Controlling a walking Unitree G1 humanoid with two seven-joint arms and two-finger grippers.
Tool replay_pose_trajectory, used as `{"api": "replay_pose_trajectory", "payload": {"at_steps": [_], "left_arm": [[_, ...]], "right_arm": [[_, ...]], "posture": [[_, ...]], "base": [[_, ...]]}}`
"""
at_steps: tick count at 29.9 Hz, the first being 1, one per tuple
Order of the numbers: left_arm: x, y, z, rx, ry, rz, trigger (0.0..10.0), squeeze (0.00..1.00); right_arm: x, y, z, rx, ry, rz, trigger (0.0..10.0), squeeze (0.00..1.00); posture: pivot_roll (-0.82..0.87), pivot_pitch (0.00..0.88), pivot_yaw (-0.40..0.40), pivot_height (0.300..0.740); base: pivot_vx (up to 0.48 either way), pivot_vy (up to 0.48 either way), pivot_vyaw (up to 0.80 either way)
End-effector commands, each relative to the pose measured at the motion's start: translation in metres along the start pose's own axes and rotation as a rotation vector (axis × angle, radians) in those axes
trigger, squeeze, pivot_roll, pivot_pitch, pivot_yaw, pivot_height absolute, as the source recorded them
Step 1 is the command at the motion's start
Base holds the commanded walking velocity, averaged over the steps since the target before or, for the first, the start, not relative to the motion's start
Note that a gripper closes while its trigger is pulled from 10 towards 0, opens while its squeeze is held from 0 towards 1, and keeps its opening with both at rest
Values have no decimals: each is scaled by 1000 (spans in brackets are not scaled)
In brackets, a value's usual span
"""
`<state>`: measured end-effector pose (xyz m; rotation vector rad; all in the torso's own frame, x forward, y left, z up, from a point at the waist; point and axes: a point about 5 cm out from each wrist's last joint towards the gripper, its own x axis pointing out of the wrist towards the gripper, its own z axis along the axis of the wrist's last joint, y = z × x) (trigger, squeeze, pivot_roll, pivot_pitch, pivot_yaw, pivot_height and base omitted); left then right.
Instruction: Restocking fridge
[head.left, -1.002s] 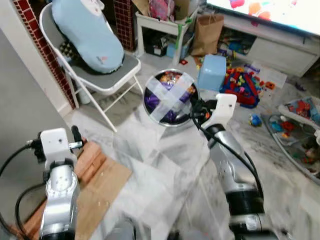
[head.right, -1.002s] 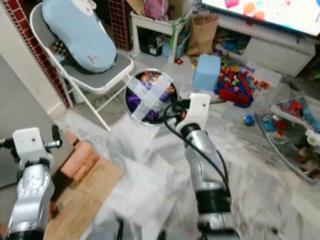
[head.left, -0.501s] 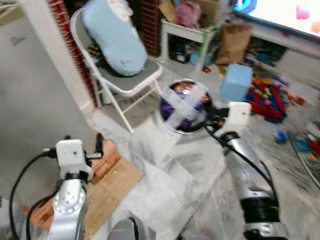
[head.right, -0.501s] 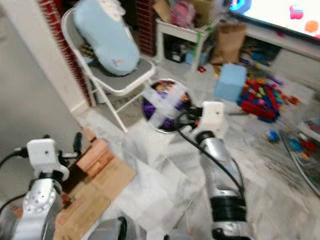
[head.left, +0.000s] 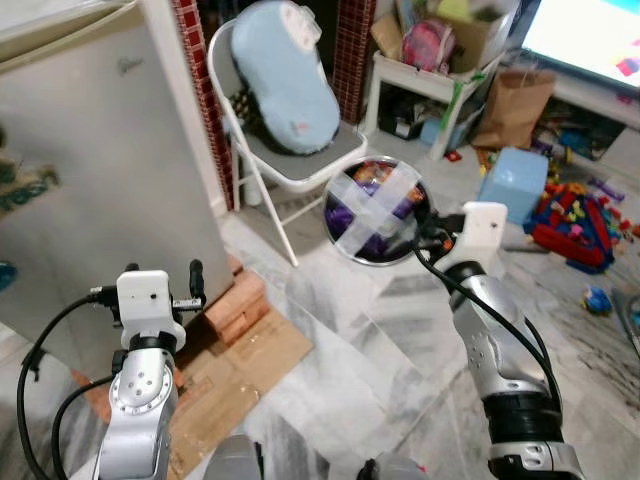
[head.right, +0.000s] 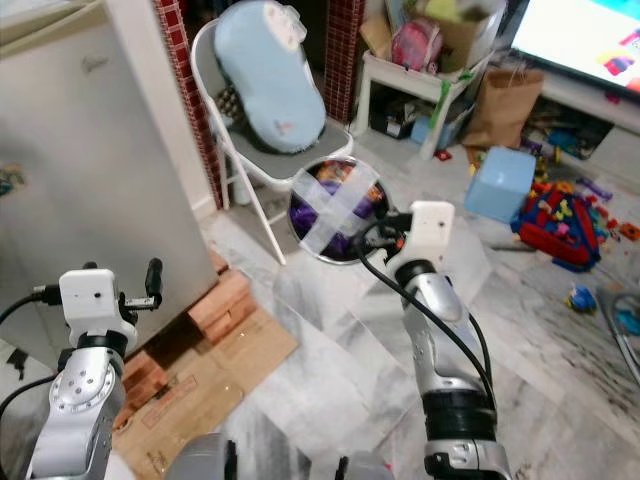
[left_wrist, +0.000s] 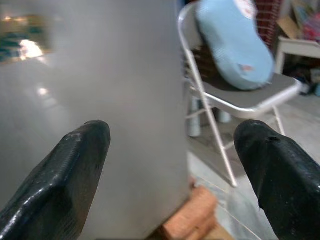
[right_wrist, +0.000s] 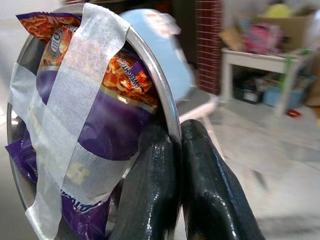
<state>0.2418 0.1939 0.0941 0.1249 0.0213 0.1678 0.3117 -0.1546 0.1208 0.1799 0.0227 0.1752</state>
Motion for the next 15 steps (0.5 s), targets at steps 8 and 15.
{"api": "replay_pose_trajectory", "payload": {"at_steps": [8,15], "left_arm": [[4,12,-3,53,-4,70,10000,0],[11,19,0,122,-28,108,10000,0]], "right_arm": [[7,18,10,11,-44,67,10000,0],[7,18,8,3,-38,65,10000,0]], "posture": [[67,70,-62,740],[64,70,-62,740]], "base": [[0,480,631],[0,322,632]]}}
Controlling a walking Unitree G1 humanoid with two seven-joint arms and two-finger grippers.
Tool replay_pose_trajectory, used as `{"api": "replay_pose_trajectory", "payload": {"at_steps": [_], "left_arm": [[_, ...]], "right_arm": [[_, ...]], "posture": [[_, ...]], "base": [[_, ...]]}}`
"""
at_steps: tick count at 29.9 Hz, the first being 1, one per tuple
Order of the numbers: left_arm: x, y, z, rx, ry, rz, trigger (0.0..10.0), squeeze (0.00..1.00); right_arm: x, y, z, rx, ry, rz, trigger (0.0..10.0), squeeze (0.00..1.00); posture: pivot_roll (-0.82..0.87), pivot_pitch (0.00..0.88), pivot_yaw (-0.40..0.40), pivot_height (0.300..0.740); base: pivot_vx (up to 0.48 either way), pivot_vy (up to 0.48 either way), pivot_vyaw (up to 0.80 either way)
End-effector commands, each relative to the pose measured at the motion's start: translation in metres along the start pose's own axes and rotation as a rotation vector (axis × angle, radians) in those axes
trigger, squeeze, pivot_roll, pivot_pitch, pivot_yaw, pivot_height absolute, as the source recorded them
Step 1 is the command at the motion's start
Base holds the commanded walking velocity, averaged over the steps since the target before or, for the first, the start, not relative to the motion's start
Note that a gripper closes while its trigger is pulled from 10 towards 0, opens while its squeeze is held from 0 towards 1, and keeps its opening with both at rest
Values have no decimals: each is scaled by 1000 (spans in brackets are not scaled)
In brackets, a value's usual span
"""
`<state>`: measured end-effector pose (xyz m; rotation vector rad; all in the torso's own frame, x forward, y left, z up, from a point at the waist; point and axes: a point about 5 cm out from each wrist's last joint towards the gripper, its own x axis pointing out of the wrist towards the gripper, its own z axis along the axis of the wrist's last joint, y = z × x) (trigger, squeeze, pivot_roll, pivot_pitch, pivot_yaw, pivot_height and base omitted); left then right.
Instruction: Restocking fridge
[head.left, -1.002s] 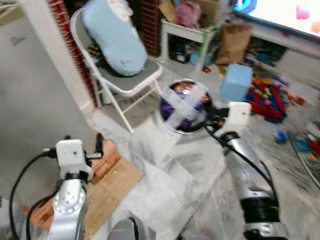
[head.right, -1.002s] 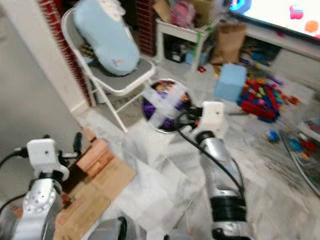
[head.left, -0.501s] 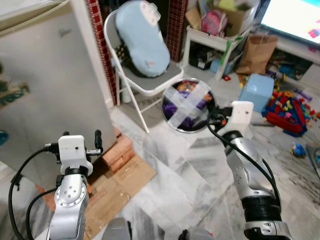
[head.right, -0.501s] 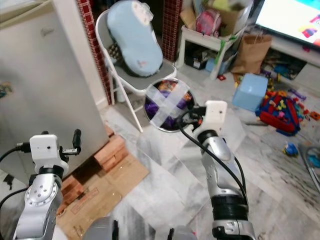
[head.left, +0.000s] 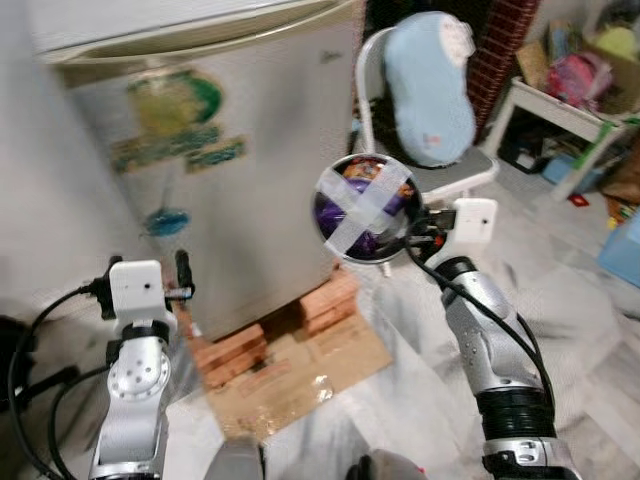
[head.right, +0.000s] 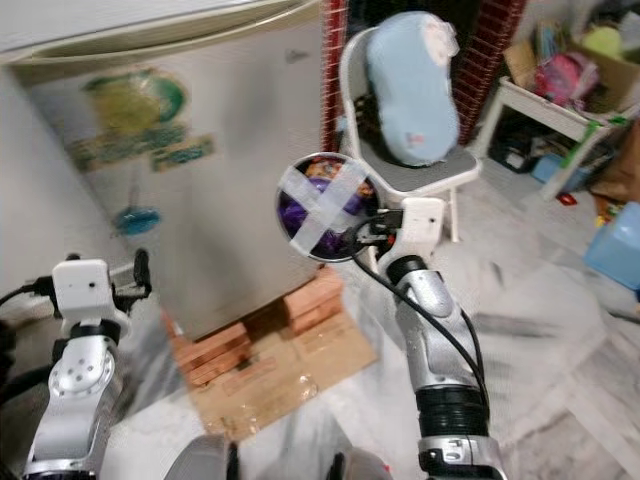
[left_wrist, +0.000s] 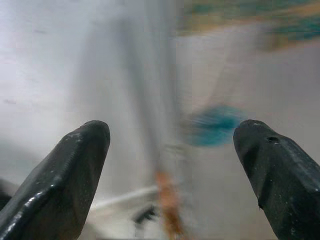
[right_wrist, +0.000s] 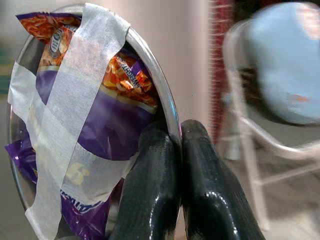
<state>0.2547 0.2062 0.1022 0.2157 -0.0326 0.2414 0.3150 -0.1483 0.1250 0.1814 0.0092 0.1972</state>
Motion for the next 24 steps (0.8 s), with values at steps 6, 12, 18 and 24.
{"api": "replay_pose_trajectory", "payload": {"at_steps": [6,12,18,24], "left_arm": [[-1,5,-2,-14,-9,-13,10000,0],[-1,-1,-1,-15,-29,-33,10000,0],[-2,-5,-1,-29,-29,-66,10000,0],[-2,-10,-3,-37,-24,-91,10000,0]], "right_arm": [[4,11,5,14,-27,35,10000,0],[5,11,6,13,-29,33,10000,0],[5,11,6,13,-27,31,10000,0],[5,11,6,12,-27,29,10000,0]], "posture": [[62,78,-62,740],[59,78,-62,740],[58,80,-62,740],[57,83,-62,740]], "base": [[0,0,0],[0,0,0],[188,0,0],[288,0,0]]}}
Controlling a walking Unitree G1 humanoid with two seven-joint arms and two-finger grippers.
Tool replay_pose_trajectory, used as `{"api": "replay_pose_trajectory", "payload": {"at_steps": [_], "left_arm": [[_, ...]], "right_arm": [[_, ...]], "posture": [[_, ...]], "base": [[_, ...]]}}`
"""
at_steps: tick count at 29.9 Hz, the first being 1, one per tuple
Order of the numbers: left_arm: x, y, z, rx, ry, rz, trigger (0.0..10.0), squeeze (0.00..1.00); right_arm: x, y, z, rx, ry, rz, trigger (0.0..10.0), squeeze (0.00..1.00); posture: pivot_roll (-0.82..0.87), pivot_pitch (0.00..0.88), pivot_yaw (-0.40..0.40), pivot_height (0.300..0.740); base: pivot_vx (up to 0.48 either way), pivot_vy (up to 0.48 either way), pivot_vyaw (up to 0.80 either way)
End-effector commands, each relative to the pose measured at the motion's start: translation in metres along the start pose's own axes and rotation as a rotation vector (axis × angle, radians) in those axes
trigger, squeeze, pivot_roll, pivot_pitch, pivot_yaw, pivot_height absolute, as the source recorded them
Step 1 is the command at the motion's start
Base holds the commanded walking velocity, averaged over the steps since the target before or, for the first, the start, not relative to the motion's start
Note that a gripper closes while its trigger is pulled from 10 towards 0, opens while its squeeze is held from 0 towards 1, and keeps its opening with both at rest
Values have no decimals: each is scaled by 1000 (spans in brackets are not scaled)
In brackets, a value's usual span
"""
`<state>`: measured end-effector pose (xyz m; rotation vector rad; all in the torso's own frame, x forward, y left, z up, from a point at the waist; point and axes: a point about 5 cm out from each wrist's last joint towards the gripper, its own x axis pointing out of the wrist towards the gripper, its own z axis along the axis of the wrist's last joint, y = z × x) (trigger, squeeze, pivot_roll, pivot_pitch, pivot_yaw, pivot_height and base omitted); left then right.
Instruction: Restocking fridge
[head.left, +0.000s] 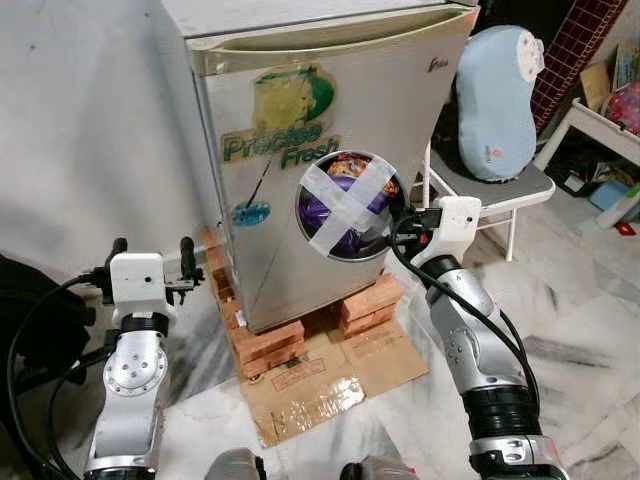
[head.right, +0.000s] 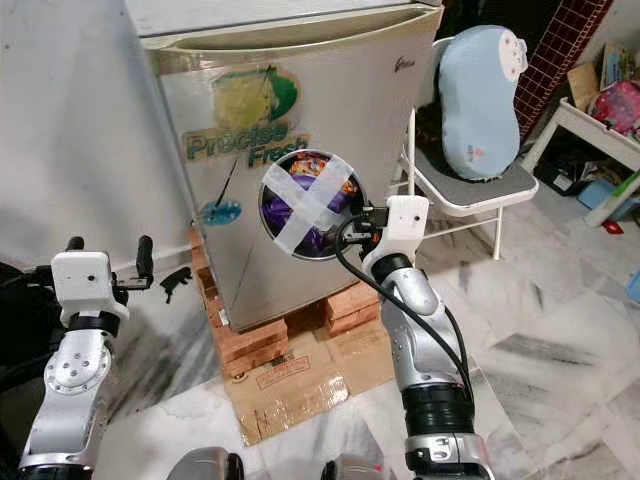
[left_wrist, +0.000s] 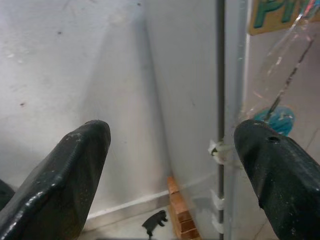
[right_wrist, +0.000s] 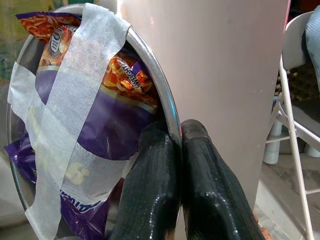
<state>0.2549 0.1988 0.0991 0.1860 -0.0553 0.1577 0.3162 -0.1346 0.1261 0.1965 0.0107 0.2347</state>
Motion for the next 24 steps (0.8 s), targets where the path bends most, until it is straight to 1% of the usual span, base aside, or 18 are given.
{"api": "replay_pose_trajectory", "payload": {"at_steps": [1,7,9,13,16,18,24], "left_arm": [[0,-2,-1,-4,3,-11,10000,0],[1,-9,-2,-20,4,-41,10000,0],[2,-11,0,-36,-11,-64,10000,0],[2,-13,-1,-35,-1,-64,10000,0],[2,-14,-1,-50,-1,-70,10000,0],[2,-16,-1,-66,0,-75,10000,0],[2,-16,-3,-75,14,-76,10000,0]], "right_arm": [[1,-2,7,-4,-30,-8,10000,0],[1,-3,8,-7,-29,-12,10000,0],[1,-4,8,-8,-29,-14,10000,0],[0,-5,9,-11,-28,-15,10000,0],[0,-5,9,-14,-26,-17,10000,0],[-1,-5,8,-16,-24,-17,10000,0],[-1,-5,8,-19,-21,-15,10000,0]], "posture": [[57,83,-62,740],[50,86,-65,740],[47,87,-66,740],[44,88,-69,740],[42,89,-70,740],[42,89,-72,740],[40,88,-75,740]], "base": [[281,0,0],[286,0,0],[424,0,0],[432,0,0],[391,0,0],[124,0,0],[0,0,0]]}}
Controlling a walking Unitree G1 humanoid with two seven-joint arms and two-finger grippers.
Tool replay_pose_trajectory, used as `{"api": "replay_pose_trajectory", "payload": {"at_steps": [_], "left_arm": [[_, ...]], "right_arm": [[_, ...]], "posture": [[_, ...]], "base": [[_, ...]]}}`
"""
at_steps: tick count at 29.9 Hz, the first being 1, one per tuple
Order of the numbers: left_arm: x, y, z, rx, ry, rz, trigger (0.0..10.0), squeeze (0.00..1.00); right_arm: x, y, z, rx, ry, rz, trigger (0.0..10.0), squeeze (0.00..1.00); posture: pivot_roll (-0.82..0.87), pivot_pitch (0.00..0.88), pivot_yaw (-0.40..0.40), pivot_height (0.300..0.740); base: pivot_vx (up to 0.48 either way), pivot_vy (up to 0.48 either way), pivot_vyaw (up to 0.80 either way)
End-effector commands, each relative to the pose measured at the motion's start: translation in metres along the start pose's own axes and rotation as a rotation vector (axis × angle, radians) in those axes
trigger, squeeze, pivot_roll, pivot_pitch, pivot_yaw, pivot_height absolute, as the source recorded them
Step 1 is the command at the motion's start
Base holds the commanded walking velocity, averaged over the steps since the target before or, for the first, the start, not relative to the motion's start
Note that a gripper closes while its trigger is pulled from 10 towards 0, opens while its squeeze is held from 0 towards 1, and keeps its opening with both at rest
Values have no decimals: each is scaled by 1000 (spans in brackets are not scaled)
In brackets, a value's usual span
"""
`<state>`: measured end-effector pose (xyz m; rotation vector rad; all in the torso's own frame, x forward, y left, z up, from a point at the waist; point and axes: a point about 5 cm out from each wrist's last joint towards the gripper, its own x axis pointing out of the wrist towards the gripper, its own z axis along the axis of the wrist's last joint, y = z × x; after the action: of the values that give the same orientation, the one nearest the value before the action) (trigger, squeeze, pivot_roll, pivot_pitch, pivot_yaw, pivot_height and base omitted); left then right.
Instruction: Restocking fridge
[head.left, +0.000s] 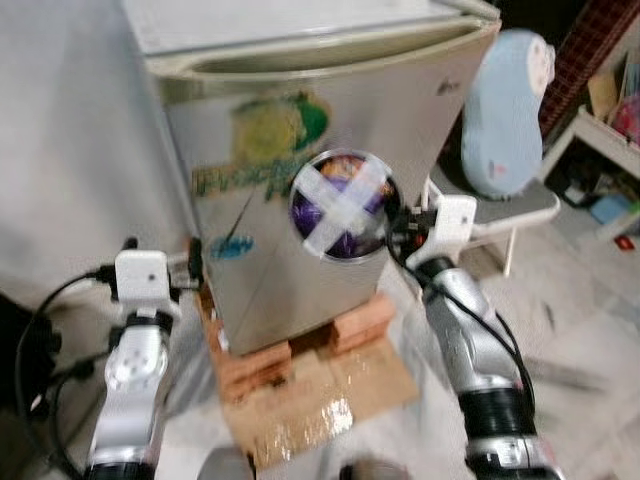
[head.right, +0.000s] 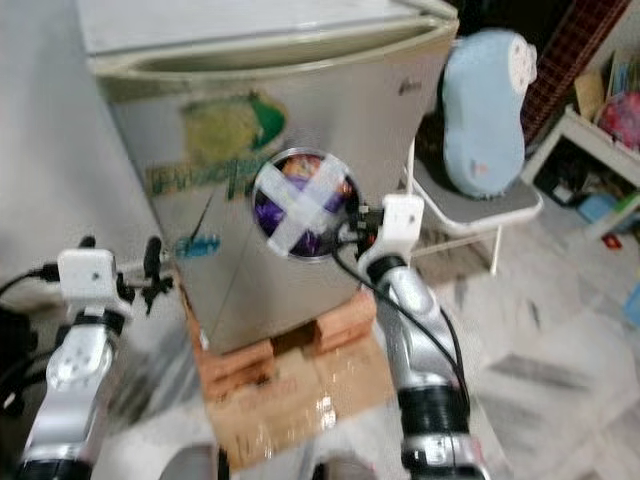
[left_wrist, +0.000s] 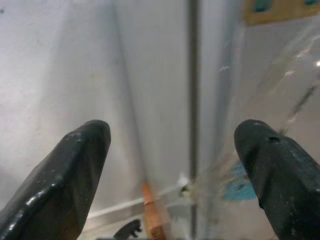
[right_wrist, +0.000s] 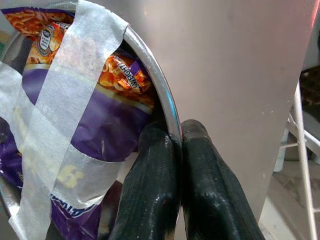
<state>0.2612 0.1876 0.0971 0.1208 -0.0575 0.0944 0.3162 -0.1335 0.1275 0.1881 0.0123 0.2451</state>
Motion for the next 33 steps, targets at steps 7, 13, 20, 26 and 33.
{"api": "replay_pose_trajectory", "payload": {"at_steps": [7,13,20,26,33], "left_arm": [[-1,-12,-10,-107,69,-112,10000,0],[9,-9,-15,-96,90,-86,10000,0],[28,-6,-15,-102,87,-93,10000,0],[45,-10,-16,-108,97,-128,10000,0],[58,-17,-18,-113,119,-181,10000,0]], "right_arm": [[-3,-9,8,-17,-21,-30,10000,0],[-14,-20,5,-35,4,-57,10000,0],[-33,-27,-1,-48,39,-79,10000,0],[-41,-29,3,-56,46,-87,10000,0],[-53,-33,10,-46,56,-109,10000,0]], "posture": [[32,89,-78,740],[18,101,-79,740],[-7,104,-80,740],[-32,107,-83,740],[-51,109,-88,740]], "base": [[0,0,0],[0,0,0],[0,0,0],[0,0,0],[0,0,0]]}}
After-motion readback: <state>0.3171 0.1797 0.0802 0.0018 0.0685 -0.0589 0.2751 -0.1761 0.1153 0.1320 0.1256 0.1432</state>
